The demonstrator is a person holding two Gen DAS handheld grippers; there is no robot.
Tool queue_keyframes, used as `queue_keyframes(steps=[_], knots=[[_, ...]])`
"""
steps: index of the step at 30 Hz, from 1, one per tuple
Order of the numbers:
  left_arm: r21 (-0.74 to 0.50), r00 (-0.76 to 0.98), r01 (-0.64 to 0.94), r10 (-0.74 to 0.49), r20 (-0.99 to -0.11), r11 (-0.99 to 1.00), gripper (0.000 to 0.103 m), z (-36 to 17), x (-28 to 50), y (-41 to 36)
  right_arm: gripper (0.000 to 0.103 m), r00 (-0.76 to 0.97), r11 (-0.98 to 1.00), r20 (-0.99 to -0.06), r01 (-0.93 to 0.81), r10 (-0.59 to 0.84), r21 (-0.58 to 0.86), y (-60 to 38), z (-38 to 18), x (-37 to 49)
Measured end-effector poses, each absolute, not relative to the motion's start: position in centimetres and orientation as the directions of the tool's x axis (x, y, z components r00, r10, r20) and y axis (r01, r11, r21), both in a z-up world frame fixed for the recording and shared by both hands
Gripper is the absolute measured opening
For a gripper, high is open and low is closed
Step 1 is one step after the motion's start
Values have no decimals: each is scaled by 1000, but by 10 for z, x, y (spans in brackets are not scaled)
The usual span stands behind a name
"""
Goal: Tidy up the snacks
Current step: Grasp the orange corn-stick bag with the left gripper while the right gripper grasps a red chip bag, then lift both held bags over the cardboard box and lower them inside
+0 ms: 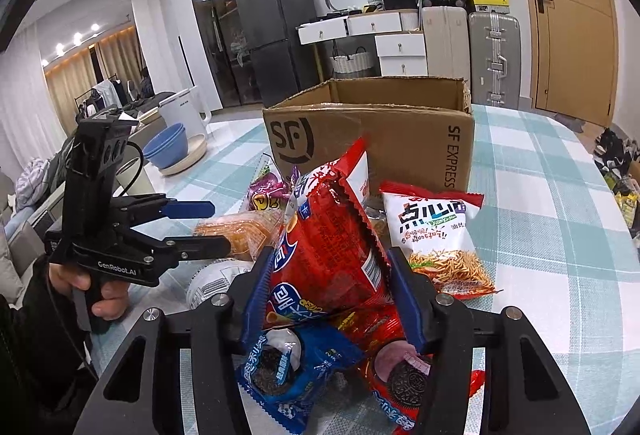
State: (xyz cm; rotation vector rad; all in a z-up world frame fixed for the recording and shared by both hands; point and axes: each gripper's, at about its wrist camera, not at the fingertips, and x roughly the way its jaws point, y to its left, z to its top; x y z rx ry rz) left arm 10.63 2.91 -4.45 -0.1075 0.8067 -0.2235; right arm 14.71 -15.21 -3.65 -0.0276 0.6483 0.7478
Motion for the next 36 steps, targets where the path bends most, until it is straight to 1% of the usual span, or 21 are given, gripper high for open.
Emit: queue_keyframes(steps=[2, 3, 7, 9, 16, 17, 18, 19, 20, 24, 36], knots=[[-188, 669, 165, -250, -700, 968, 78, -44, 101, 26, 56, 547, 741, -556, -640, 626, 204, -152, -36, 148], [-192, 668, 173, -258, -698, 966, 75, -44, 101, 26, 56, 546, 739, -554, -641, 628, 207, -153, -35, 148], [-201, 657, 185, -273, -703, 962, 69, -42, 98, 19, 56, 546, 737, -551, -642, 632, 210, -155, -34, 146], [-216, 645, 188, -287, -708, 958, 65, -42, 99, 17, 56, 546, 738, -550, -641, 632, 211, -156, -34, 146], [-216, 609, 206, -298, -735, 954, 64, -45, 111, 12, 56, 549, 738, -544, -639, 635, 216, -159, -32, 145], [-216, 606, 209, -300, -737, 954, 62, -45, 113, 11, 56, 550, 738, -541, -638, 636, 219, -160, -31, 145], [-213, 605, 213, -299, -737, 954, 54, -45, 113, 10, 56, 553, 740, -538, -636, 636, 219, -160, -31, 146], [-207, 607, 216, -298, -737, 954, 51, -45, 113, 9, 56, 555, 740, -535, -635, 637, 222, -161, -30, 146], [-202, 613, 217, -295, -733, 955, 42, -44, 112, 8, 56, 556, 739, -532, -635, 639, 224, -162, -29, 146], [-238, 617, 223, -326, -716, 945, 34, -41, 106, 7, 55, 565, 741, -519, -633, 641, 226, -164, -27, 144], [-269, 664, 209, -338, -667, 940, 30, -26, 78, 9, 55, 588, 744, -488, -629, 645, 226, -167, -20, 139]])
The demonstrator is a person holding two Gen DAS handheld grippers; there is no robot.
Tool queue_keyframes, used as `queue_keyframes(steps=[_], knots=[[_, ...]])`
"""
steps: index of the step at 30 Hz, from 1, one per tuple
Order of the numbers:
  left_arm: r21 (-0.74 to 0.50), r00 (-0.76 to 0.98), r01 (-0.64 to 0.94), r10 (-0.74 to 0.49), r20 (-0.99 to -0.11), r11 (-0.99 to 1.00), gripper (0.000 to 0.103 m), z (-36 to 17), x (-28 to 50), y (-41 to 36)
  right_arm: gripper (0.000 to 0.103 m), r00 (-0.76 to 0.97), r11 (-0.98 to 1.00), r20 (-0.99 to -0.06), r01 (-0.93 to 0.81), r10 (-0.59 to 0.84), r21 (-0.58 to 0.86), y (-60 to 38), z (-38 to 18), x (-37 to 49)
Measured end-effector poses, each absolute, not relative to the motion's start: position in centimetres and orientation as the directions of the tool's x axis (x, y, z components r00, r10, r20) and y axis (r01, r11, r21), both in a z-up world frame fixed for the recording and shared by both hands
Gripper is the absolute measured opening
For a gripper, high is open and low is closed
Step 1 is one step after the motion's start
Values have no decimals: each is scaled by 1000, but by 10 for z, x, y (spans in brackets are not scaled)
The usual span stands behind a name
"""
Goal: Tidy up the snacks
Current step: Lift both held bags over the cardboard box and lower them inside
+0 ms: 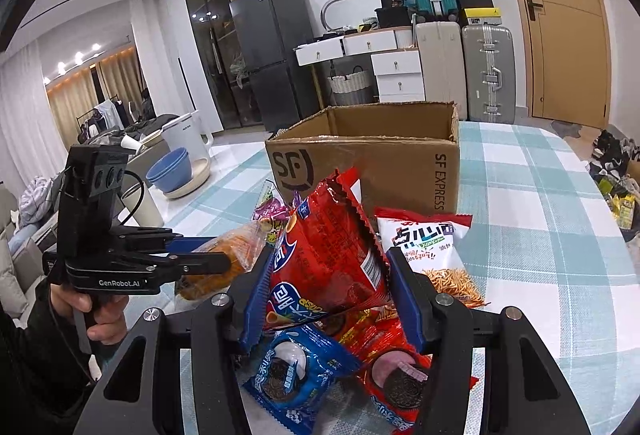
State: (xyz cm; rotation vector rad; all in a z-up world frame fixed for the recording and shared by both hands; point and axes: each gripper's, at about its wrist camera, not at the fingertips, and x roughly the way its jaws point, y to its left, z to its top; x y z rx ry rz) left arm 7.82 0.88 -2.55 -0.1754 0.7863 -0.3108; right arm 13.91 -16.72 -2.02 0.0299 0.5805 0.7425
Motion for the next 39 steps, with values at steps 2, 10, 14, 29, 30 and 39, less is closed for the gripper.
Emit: queue_keyframes(steps=[2, 10, 14, 29, 30, 39], knots=[[-279, 670, 205, -343, -659, 938, 30, -23, 73, 11, 55, 595, 746, -480, -626, 644, 225, -170, -18, 137], [-291, 703, 196, -341, -625, 937, 30, -5, 58, 15, 55, 630, 761, -442, -605, 638, 235, -186, -9, 129], [-292, 718, 198, -341, -607, 936, 30, 6, 54, 13, 55, 636, 760, -431, -605, 640, 235, -188, -4, 129], [-289, 782, 200, -330, -529, 936, 30, 56, 69, 11, 55, 681, 781, -389, -582, 621, 228, -181, 26, 146], [-290, 787, 202, -331, -521, 936, 30, 60, 71, 11, 55, 683, 782, -388, -581, 619, 226, -180, 28, 149], [-276, 819, 204, -318, -478, 939, 30, 97, 95, 8, 55, 707, 798, -372, -559, 601, 227, -170, 47, 175]])
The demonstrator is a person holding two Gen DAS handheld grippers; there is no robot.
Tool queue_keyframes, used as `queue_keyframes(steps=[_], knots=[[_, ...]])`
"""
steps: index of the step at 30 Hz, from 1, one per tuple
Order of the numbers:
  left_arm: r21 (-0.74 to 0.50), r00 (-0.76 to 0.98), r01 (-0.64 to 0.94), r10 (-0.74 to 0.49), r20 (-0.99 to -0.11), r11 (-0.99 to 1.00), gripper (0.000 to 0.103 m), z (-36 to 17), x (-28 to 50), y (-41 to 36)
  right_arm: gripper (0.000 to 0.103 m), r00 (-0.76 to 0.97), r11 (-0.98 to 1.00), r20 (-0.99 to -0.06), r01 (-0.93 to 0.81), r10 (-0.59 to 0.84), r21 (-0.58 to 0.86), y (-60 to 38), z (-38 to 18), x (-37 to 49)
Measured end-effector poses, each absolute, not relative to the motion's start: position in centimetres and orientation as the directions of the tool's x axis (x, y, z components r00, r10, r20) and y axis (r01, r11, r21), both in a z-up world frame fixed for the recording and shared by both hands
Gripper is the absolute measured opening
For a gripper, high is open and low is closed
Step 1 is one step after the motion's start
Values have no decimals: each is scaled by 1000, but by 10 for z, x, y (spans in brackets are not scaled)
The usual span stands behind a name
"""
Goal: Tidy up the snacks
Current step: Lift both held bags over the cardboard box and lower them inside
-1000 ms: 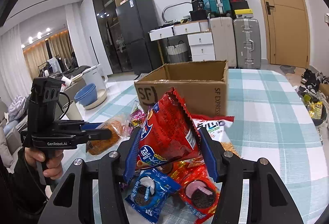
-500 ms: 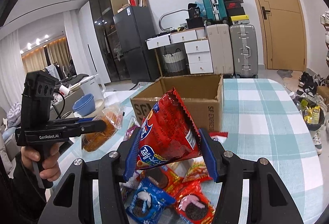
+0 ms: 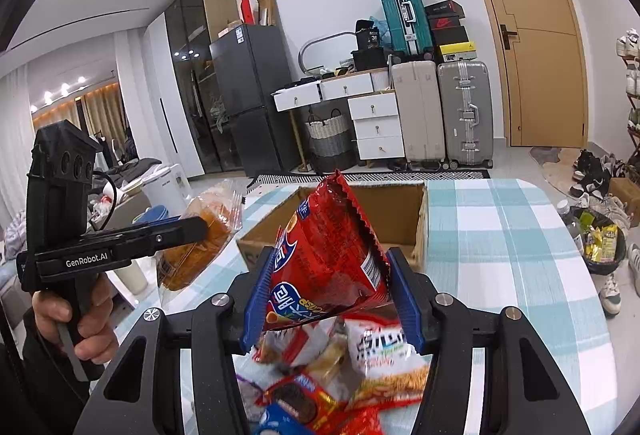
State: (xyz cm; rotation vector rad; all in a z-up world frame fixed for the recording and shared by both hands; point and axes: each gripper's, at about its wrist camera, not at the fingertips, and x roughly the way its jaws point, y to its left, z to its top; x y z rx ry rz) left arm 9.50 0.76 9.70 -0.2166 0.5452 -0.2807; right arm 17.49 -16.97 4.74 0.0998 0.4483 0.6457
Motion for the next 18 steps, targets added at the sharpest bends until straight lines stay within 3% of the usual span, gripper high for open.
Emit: queue_keyframes(steps=[18], knots=[[-272, 847, 149, -264, -461, 951, 30, 121, 166, 9, 55, 699, 802, -399, -551, 594, 228, -136, 60, 237]])
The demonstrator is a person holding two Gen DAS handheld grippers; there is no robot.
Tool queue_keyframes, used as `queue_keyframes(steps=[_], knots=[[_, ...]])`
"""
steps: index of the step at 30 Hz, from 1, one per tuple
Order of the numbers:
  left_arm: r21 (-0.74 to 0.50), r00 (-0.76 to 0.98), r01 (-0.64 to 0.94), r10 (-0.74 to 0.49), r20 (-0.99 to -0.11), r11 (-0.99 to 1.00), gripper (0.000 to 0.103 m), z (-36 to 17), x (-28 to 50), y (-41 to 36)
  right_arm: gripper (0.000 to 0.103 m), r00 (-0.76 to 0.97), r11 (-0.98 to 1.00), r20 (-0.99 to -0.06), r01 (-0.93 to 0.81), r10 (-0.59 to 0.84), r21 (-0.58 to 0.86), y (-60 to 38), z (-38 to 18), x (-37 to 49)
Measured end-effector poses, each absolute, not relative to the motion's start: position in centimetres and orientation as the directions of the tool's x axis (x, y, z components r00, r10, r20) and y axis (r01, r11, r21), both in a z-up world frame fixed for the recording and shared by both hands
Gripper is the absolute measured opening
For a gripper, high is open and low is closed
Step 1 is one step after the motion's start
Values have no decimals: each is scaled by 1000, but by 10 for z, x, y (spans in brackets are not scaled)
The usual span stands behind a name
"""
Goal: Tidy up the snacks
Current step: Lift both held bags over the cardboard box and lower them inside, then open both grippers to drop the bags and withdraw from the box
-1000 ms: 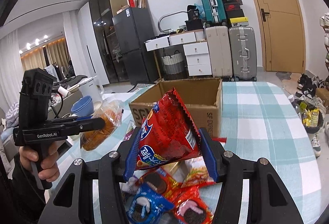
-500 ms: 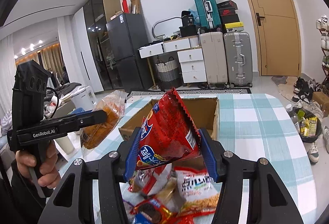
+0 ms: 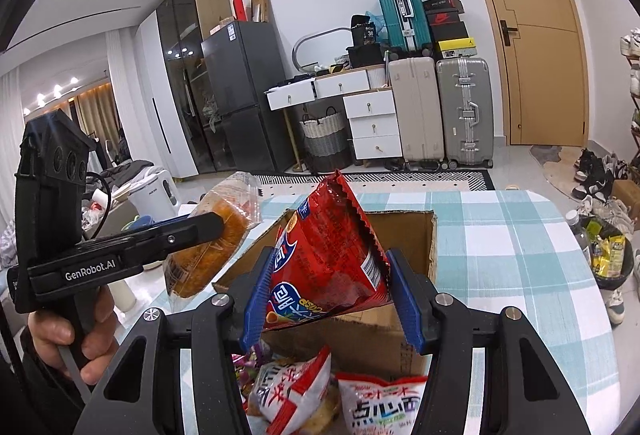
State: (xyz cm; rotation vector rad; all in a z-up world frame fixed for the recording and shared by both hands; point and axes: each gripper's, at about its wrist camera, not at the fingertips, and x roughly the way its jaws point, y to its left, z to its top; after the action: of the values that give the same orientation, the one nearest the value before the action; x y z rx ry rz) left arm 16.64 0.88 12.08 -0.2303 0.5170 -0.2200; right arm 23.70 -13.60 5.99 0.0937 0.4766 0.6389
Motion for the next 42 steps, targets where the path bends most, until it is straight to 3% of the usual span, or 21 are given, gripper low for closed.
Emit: queue_keyframes(steps=[30, 34, 35, 37, 39, 41, 42], knots=[[-238, 830, 77, -195, -523, 968, 28, 60, 264, 4, 56, 668, 823, -492, -517, 559, 233, -113, 24, 300], [-228, 811, 103, -214, -545, 968, 28, 56, 270, 4, 58, 679, 830, -486, -511, 550, 226, -120, 27, 297], [-222, 812, 101, -210, -545, 970, 29, 57, 268, 3, 66, 684, 835, -489, -506, 542, 217, -121, 28, 295], [-200, 808, 104, -200, -554, 974, 36, 58, 266, 1, 80, 683, 834, -491, -509, 541, 212, -126, 30, 291], [-193, 808, 109, -199, -554, 975, 63, 60, 261, 2, 96, 693, 843, -490, -495, 529, 210, -133, 32, 286], [-178, 824, 90, -174, -540, 980, 81, 65, 251, 4, 102, 698, 849, -493, -485, 519, 208, -139, 32, 281], [-172, 833, 83, -163, -529, 982, 85, 67, 245, 5, 102, 697, 853, -501, -479, 513, 207, -142, 32, 279]])
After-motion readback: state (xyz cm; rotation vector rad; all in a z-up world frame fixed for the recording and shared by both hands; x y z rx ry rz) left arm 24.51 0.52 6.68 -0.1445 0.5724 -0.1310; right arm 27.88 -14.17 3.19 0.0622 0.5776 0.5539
